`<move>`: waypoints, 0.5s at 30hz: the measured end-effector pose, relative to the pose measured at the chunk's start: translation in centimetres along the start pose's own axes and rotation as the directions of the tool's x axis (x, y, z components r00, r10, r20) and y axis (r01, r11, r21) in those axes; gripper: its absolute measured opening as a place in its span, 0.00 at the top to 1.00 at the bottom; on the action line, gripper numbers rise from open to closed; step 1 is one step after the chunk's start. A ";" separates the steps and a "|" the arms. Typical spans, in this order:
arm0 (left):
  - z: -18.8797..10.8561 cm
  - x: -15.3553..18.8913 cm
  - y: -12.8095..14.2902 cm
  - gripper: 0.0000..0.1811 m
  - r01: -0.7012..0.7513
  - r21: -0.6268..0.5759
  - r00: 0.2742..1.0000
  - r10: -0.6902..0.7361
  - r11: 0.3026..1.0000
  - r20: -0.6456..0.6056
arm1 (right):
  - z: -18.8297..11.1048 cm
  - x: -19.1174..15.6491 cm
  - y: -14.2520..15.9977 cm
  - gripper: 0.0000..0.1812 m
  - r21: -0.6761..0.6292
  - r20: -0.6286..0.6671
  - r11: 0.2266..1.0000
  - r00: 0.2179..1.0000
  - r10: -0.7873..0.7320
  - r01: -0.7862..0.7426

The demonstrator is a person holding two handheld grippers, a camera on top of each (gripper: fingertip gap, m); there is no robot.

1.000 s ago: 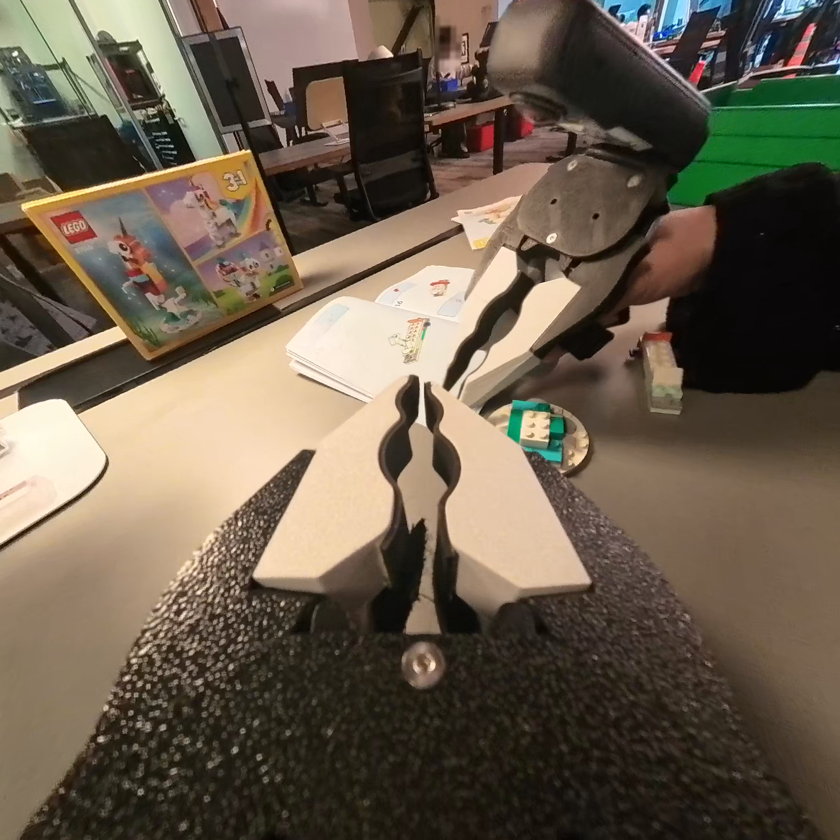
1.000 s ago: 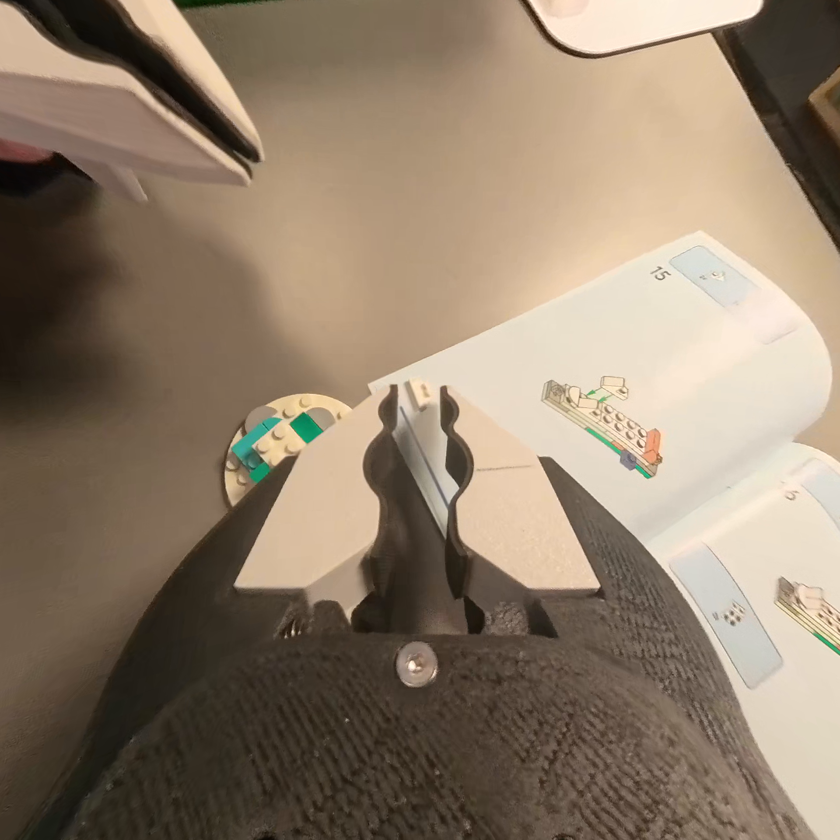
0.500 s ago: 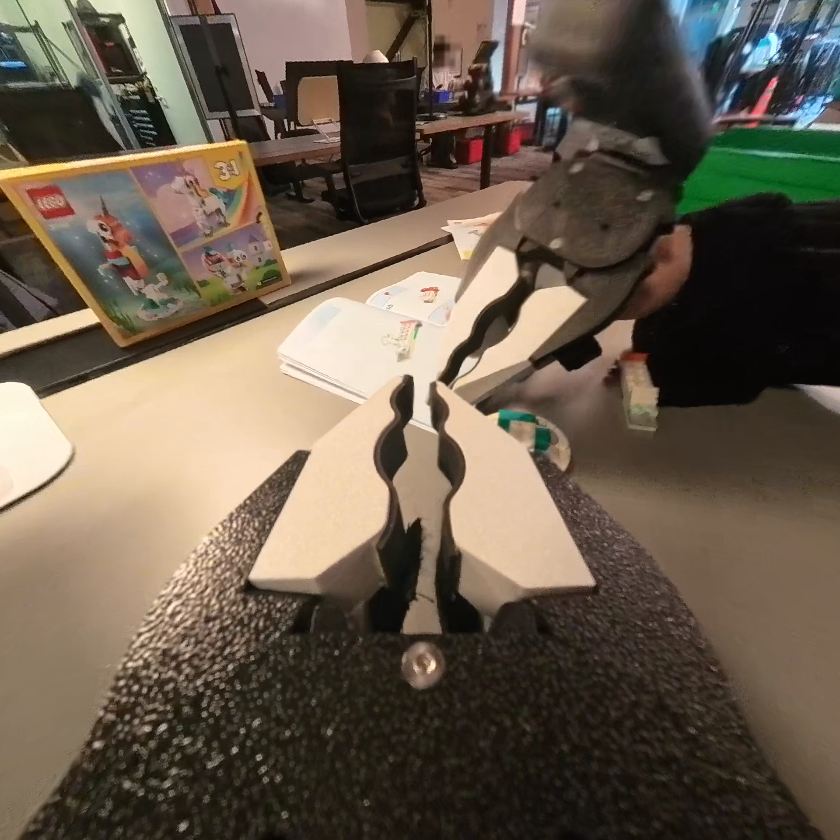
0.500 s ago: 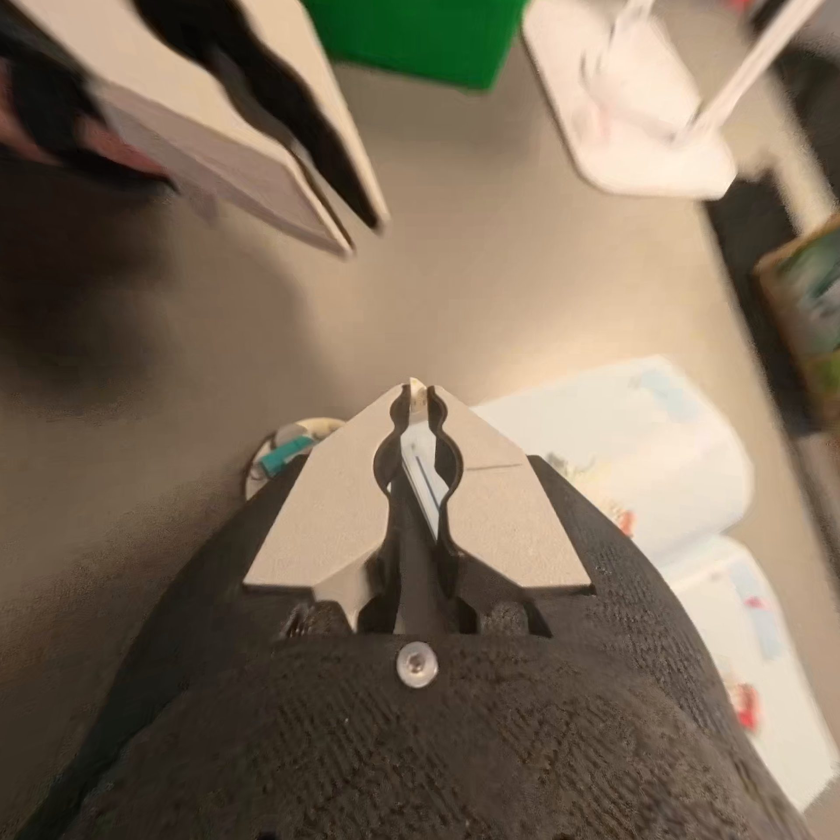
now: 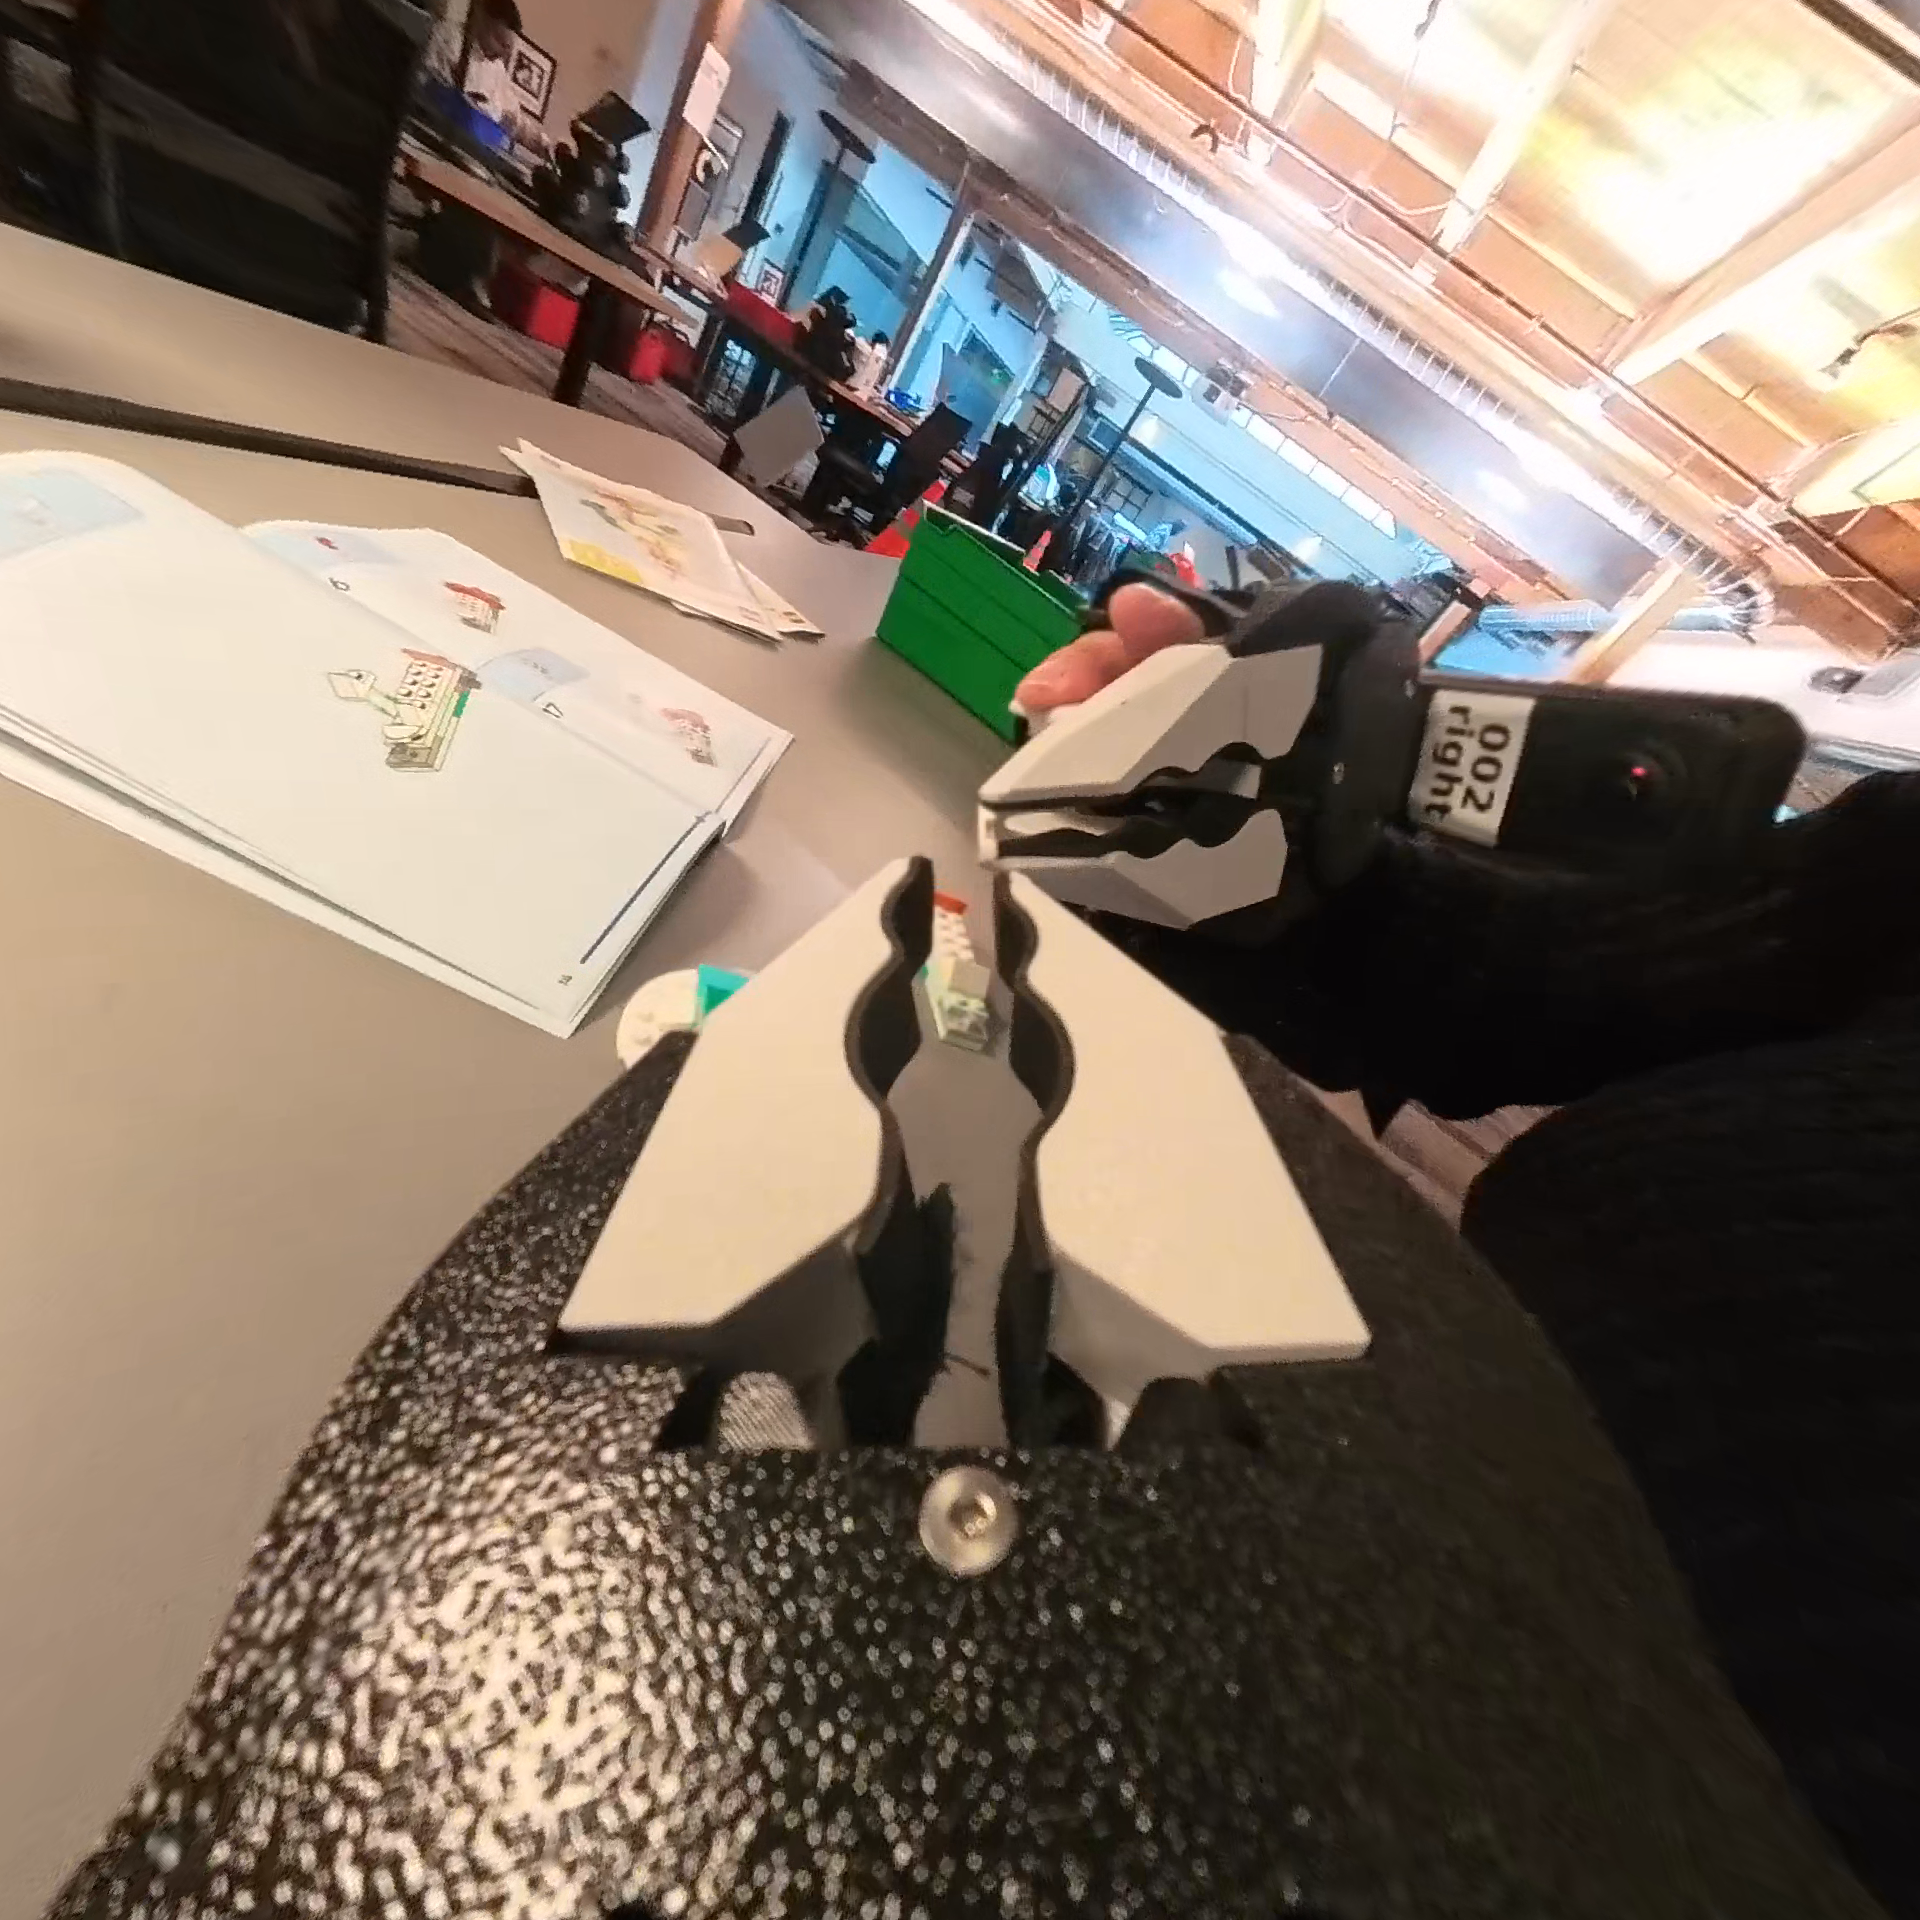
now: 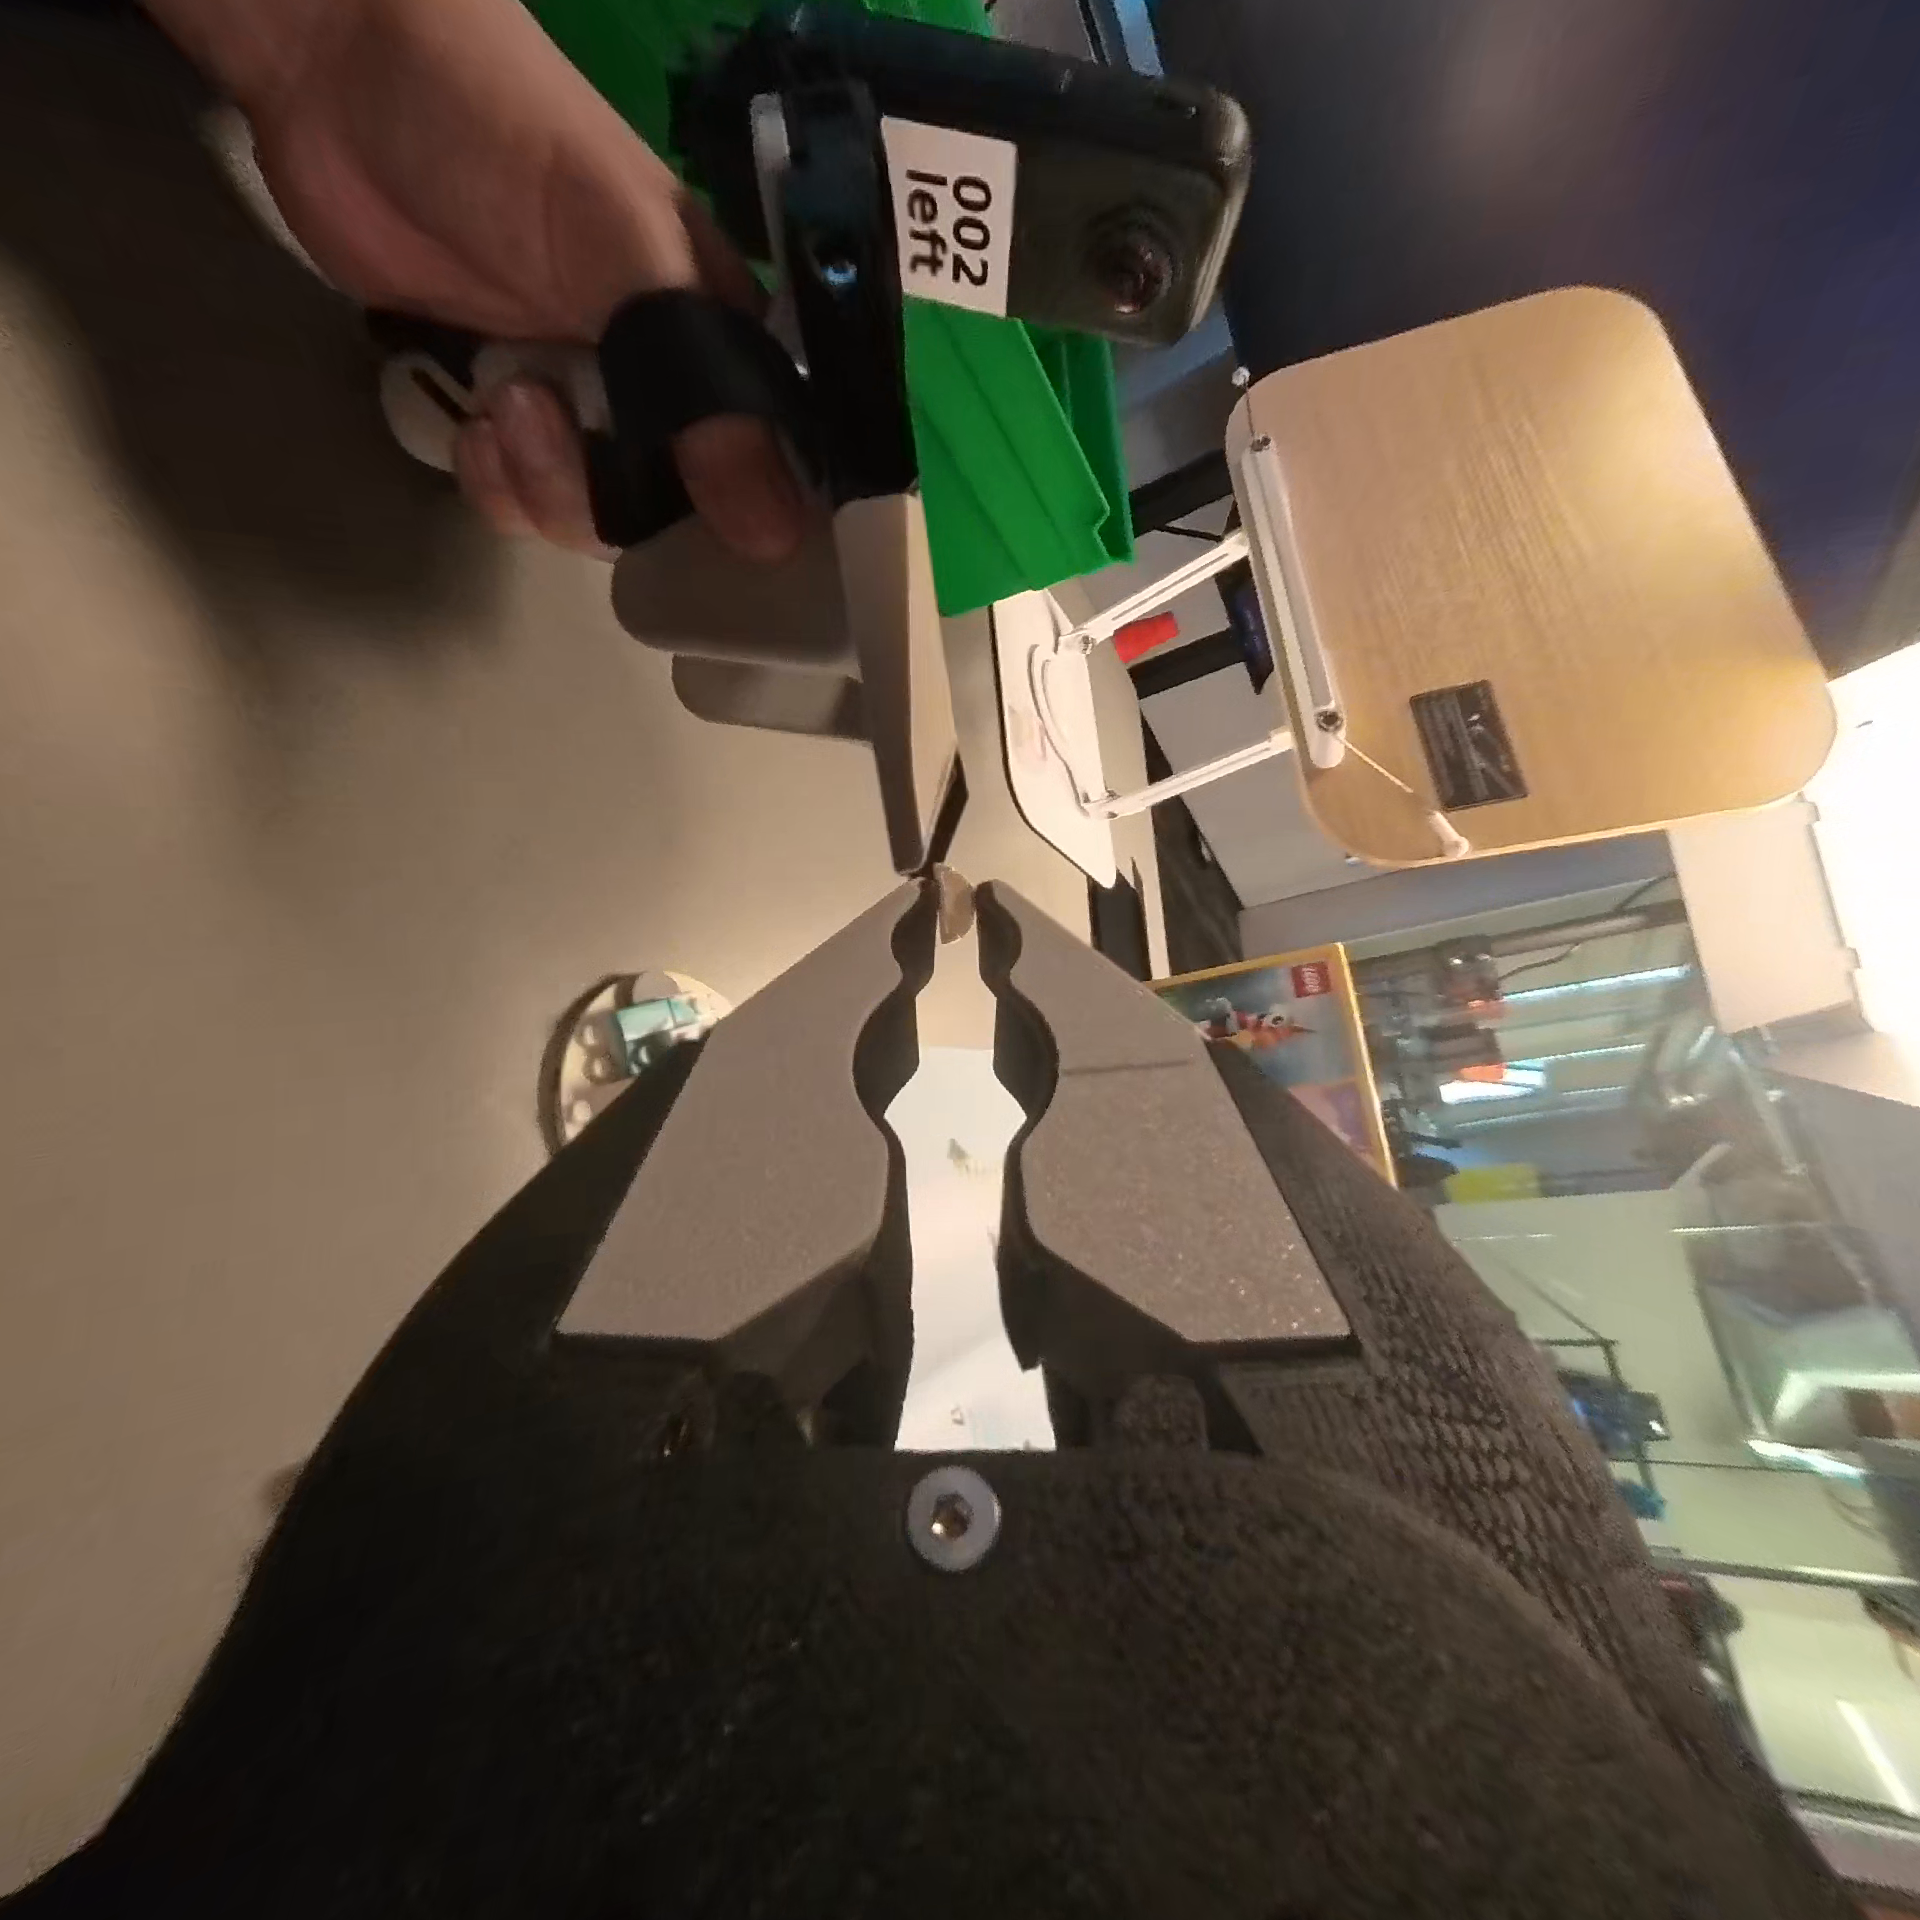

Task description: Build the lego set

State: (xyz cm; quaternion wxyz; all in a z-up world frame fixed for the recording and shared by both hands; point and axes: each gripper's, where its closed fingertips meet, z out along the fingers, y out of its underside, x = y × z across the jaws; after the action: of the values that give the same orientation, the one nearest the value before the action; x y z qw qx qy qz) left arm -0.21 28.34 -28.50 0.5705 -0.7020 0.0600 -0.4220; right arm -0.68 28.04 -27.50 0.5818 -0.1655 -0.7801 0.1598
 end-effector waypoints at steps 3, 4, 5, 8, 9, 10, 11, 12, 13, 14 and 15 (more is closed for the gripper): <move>0.0 0.1 0.0 0.94 0.006 0.006 1.000 -0.006 1.000 -0.004 | -0.2 -0.2 -0.2 0.97 -0.007 -0.001 0.999 0.999 -0.047 0.047; 0.0 0.3 -0.1 0.94 0.014 0.011 1.000 -0.014 1.000 -0.021 | -0.2 -0.2 -0.3 0.97 -0.009 -0.004 0.998 0.998 -0.065 0.064; 0.0 0.4 -0.1 0.94 0.024 0.013 0.999 -0.023 1.000 -0.030 | -0.3 -0.2 -0.3 0.97 -0.013 -0.005 0.997 0.997 -0.077 0.077; 0.0 0.9 -0.2 0.95 0.035 0.023 0.997 -0.033 0.999 -0.066 | -0.4 -0.1 -0.6 0.97 -0.011 -0.013 0.994 0.994 -0.109 0.108; 0.0 1.1 -0.4 0.95 0.036 0.033 0.996 -0.033 0.999 -0.083 | -0.5 -0.1 -0.6 0.97 -0.017 -0.012 0.992 0.992 -0.123 0.122; -0.1 1.3 -0.4 0.95 0.027 0.036 0.996 -0.023 0.999 -0.090 | -0.5 -0.2 -0.6 0.97 -0.023 -0.013 0.989 0.989 -0.146 0.146; -0.1 1.4 -0.4 0.95 0.007 0.032 0.996 -0.004 0.999 -0.084 | -0.5 -0.3 -0.7 0.97 -0.027 -0.013 0.985 0.985 -0.172 0.171; 0.0 1.3 -0.3 0.95 -0.013 0.028 0.997 0.015 1.000 -0.071 | -0.4 -0.4 -0.8 0.97 -0.029 -0.007 0.981 0.982 -0.190 0.190; 0.0 1.4 -0.3 0.95 -0.028 0.029 0.997 0.030 0.999 -0.065 | -0.4 -0.6 -0.9 0.97 -0.030 -0.004 0.979 0.979 -0.204 0.203; 0.0 1.4 -0.3 0.97 -0.031 0.026 0.997 0.033 0.999 -0.068 | -0.4 -0.7 -0.9 0.97 -0.030 -0.002 0.977 0.977 -0.211 0.211; 0.0 1.4 -0.2 0.99 -0.026 0.021 0.997 0.027 0.999 -0.071 | -0.3 -0.7 -0.9 0.97 -0.031 -0.001 0.977 0.978 -0.210 0.210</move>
State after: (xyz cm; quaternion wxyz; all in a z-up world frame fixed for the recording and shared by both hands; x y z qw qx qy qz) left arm 0.63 27.61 -27.58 0.5807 -0.6798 0.0854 -0.4397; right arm -0.22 26.91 -27.61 0.5944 -0.0914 -0.7944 0.0849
